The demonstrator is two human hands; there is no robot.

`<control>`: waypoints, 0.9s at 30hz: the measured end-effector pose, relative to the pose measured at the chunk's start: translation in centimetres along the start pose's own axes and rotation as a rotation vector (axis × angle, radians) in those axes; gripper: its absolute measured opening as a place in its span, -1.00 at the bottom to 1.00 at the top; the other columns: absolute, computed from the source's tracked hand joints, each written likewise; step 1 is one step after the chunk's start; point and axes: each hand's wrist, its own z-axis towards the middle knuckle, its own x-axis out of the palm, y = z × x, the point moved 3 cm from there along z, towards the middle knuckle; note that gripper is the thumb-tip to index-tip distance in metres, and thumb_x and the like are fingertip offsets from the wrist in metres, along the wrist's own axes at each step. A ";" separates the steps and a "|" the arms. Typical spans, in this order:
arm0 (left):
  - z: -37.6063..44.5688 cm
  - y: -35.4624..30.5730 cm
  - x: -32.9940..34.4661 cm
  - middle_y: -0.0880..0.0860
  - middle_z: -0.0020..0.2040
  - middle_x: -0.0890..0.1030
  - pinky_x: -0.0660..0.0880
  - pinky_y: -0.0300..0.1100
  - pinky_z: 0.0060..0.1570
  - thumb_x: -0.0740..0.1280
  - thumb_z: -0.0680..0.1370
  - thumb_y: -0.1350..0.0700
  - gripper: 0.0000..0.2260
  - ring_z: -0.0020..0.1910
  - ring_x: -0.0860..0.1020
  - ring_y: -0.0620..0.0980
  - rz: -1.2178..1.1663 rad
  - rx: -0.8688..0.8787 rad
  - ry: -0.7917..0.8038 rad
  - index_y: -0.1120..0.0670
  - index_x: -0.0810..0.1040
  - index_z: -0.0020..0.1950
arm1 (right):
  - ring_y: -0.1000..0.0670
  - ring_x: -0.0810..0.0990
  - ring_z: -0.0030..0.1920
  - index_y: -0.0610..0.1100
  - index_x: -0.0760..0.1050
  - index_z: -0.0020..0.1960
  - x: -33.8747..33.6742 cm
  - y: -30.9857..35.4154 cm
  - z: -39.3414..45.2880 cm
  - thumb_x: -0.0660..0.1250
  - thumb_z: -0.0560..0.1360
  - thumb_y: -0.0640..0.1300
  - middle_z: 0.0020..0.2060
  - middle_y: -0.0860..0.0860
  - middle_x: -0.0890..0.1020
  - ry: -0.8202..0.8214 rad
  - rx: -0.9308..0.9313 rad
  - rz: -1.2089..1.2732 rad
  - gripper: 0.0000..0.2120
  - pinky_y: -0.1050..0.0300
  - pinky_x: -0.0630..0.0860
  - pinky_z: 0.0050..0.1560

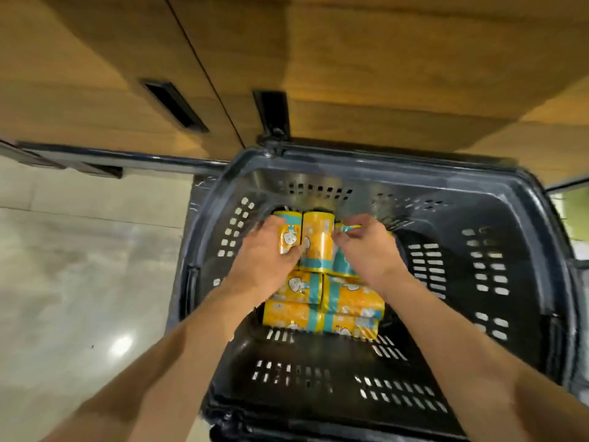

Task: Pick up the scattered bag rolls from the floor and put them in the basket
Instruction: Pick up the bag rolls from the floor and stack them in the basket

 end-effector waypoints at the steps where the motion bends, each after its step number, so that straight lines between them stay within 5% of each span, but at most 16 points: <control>1: -1.2 -1.1 -1.3 -0.01 0.29 0.54 0.51 0.09 0.23 0.39 0.53 -0.13 -0.53 0.25 0.53 0.03 0.047 0.039 0.021 -0.06 0.40 0.39 | -0.11 0.63 0.06 -0.05 0.50 0.30 -0.9 1.5 -1.2 0.37 0.57 0.00 0.13 -0.05 0.64 0.026 -0.045 -0.074 -0.66 0.05 0.56 0.02; 6: -7.9 -6.8 -9.9 -0.01 0.28 0.52 0.51 0.03 0.16 0.30 0.59 -0.10 -0.64 0.27 0.50 0.07 0.386 0.159 -0.021 -0.09 0.39 0.36 | -0.17 0.59 0.17 0.02 0.53 0.20 -5.2 10.0 -8.0 0.30 0.55 0.06 0.16 -0.06 0.61 0.156 -0.334 -0.601 -0.74 -0.06 0.56 0.13; 12: -19.3 -13.4 -21.5 0.05 0.27 0.50 0.48 0.02 0.19 0.18 0.62 -0.11 -0.65 0.29 0.48 0.10 0.718 0.171 -0.045 -0.01 0.38 0.36 | -0.21 0.48 0.30 -0.02 0.47 0.30 -12.1 20.6 -20.5 0.26 0.57 0.07 0.24 -0.10 0.52 0.209 -0.531 -1.013 -0.66 -0.09 0.51 0.21; 21: -38.3 -18.3 -36.8 0.09 0.22 0.55 0.50 0.02 0.08 0.20 0.60 -0.11 -0.65 0.20 0.53 0.15 0.634 0.023 -0.318 0.03 0.40 0.30 | -0.23 0.56 0.17 -0.06 0.48 0.18 -16.4 36.0 -39.2 0.23 0.55 0.03 0.14 -0.11 0.56 0.151 -0.944 -1.211 -0.73 -0.07 0.51 0.06; 27: -49.0 -13.2 -45.1 0.06 0.19 0.55 0.49 0.00 0.02 0.18 0.61 -0.15 -0.66 0.16 0.54 0.12 0.573 -0.171 -0.485 0.01 0.41 0.29 | -0.17 0.58 0.07 -0.08 0.44 0.22 -11.6 45.7 -50.1 0.23 0.60 0.03 0.07 -0.08 0.53 0.150 -1.286 -1.303 -0.73 -0.07 0.56 -0.02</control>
